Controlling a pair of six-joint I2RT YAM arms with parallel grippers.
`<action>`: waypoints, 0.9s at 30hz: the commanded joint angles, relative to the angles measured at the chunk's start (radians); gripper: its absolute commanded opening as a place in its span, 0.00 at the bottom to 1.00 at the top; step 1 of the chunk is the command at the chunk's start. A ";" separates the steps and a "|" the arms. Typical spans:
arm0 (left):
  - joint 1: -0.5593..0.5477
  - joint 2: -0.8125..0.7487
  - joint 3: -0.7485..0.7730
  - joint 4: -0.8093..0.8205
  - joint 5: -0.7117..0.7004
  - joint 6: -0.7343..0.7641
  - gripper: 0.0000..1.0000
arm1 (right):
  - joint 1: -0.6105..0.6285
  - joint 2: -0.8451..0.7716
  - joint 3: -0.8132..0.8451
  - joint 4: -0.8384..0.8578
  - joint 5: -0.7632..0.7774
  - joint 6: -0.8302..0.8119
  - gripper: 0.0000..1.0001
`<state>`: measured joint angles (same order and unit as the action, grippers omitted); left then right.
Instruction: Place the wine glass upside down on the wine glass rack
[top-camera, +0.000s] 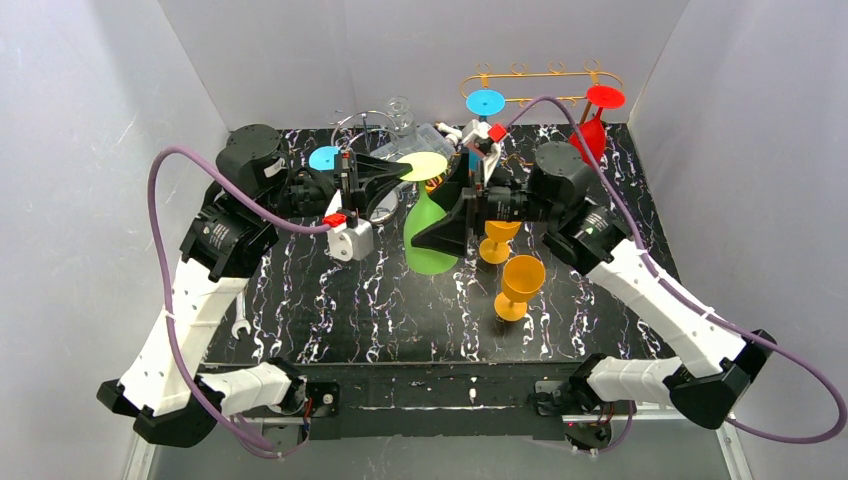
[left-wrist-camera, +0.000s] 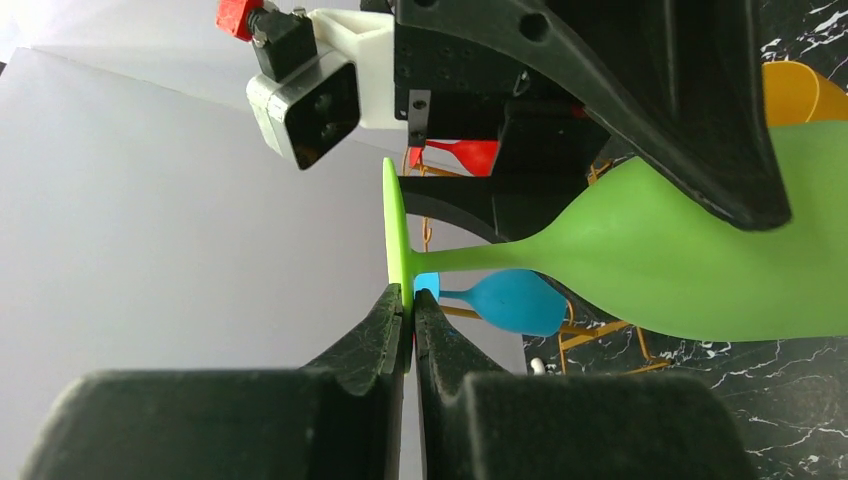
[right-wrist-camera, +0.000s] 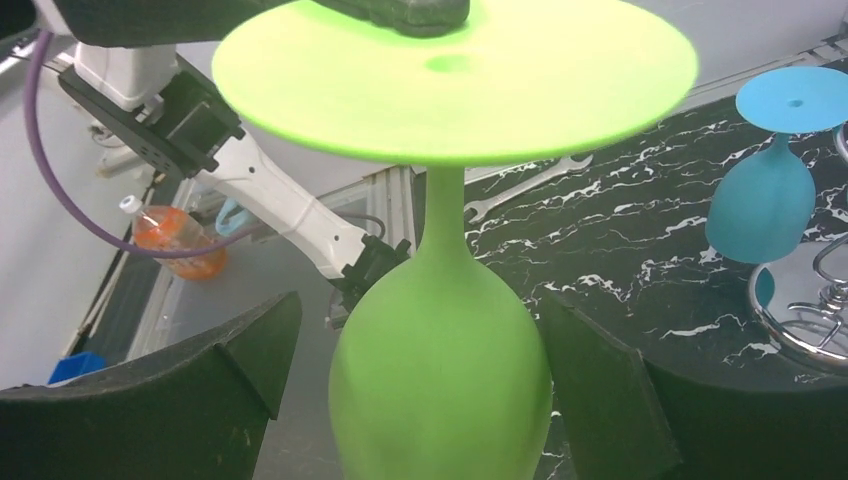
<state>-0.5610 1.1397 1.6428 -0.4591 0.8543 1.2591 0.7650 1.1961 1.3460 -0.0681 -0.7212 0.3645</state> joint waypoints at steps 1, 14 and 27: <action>-0.002 -0.020 -0.007 0.032 -0.005 -0.007 0.00 | 0.051 0.015 0.033 0.037 0.051 -0.046 0.98; -0.003 -0.049 -0.031 0.043 -0.025 -0.022 0.00 | 0.192 0.089 0.033 0.059 0.158 -0.059 0.92; -0.003 -0.056 -0.052 0.081 -0.068 -0.049 0.00 | 0.198 0.117 0.006 0.212 0.114 0.068 0.78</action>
<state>-0.5594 1.1000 1.6093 -0.4511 0.8150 1.2171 0.9382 1.3151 1.3445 0.0242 -0.5838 0.3775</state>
